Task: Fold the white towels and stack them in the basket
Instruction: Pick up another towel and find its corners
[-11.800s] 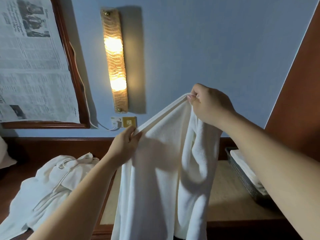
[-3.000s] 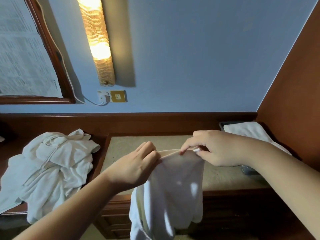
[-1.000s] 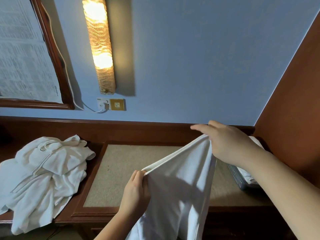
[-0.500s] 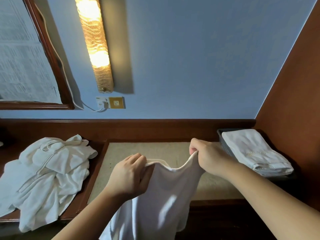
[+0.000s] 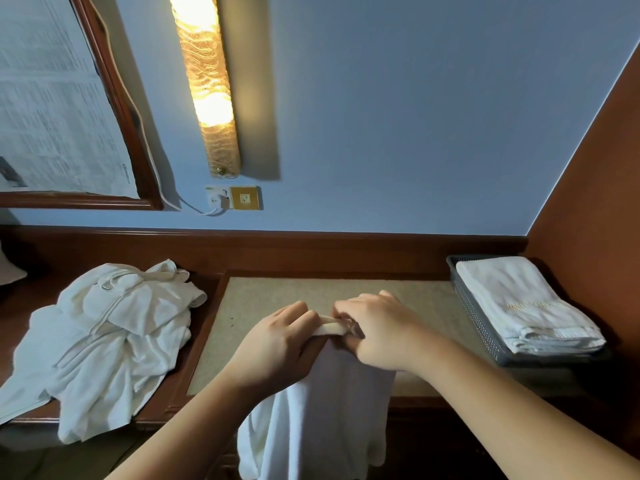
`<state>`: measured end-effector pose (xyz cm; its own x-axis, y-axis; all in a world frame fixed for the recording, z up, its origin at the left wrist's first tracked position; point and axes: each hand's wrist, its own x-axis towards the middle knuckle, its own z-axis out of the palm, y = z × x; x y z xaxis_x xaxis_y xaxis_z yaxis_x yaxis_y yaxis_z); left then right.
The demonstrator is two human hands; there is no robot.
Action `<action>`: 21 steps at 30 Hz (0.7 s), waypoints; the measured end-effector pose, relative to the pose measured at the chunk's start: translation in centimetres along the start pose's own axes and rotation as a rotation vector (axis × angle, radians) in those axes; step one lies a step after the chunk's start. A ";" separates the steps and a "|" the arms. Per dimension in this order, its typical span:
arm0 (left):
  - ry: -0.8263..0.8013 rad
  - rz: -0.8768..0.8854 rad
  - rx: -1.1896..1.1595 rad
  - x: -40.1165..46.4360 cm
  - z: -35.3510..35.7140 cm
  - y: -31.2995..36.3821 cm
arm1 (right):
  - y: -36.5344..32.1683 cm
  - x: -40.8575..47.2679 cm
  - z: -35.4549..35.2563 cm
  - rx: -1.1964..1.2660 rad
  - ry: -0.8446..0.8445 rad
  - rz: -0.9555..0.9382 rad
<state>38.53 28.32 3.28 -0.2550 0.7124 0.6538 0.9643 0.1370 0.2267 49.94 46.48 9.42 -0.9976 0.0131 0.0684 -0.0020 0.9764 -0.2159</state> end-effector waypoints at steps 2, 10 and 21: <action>0.009 -0.035 -0.010 0.0 -0.2 -0.1 | -0.1 -0.1 -0.4 0.006 -0.041 0.045; 0.028 -0.077 -0.066 0.3 -0.7 0.2 | -1.0 -0.4 0.9 -0.236 0.121 0.056; -0.010 -0.152 -0.166 -1.9 1.2 -2.7 | 1.8 -0.6 1.1 -0.326 0.276 0.004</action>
<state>36.54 27.42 0.51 -0.3951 0.6989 0.5962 0.8896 0.1291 0.4382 50.46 47.99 7.91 -0.9412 0.0312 0.3363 0.0685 0.9927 0.0996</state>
